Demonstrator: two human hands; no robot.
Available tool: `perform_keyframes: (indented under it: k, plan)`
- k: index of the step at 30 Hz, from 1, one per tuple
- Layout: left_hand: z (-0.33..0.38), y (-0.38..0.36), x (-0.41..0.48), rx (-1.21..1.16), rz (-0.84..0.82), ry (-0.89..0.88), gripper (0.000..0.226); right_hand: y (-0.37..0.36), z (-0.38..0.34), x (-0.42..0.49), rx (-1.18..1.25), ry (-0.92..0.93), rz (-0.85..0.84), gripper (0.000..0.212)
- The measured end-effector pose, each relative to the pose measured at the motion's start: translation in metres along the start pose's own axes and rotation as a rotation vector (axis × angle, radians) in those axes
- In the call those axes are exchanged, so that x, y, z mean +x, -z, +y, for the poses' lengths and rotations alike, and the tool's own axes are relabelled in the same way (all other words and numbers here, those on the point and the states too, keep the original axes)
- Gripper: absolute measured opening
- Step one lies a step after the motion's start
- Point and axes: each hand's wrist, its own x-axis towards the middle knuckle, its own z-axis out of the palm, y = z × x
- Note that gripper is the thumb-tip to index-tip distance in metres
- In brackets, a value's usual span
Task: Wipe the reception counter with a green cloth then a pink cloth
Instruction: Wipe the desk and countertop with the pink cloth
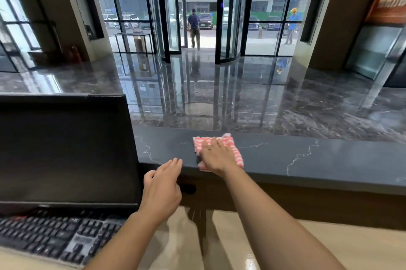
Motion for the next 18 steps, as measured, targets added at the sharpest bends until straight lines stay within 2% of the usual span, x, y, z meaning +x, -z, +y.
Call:
perform_keyframes:
  k: [5, 8, 11, 13, 15, 18]
  plan:
    - [-0.015, 0.001, -0.011, -0.183, 0.195, 0.098, 0.045, -0.003, -0.069, 0.005, 0.098, 0.085, 0.017, 0.038]
    - [-0.012, 0.001, -0.014, -0.369, 0.238, 0.273, 0.033, -0.011, -0.077, -0.001, 0.065, 0.186, 0.097, 0.042]
    - [-0.004, -0.005, -0.010, -0.682, 0.155, 0.476, 0.026, -0.014, -0.067, -0.011, 0.022, 0.175, 0.155, 0.052]
    - [0.003, -0.010, -0.005, -0.985, 0.044, 0.558, 0.030, -0.016, -0.056, -0.011, -0.039, 0.196, 0.202, 0.049]
    - [0.011, -0.014, -0.003, -1.231, 0.001, 0.600, 0.037, -0.016, -0.049, -0.014, -0.057, 0.209, 0.224, 0.043]
    - [0.027, -0.021, -0.002, -1.348, 0.004, 0.627, 0.037, -0.017, -0.034, -0.023, -0.034, 0.221, 0.249, 0.038]
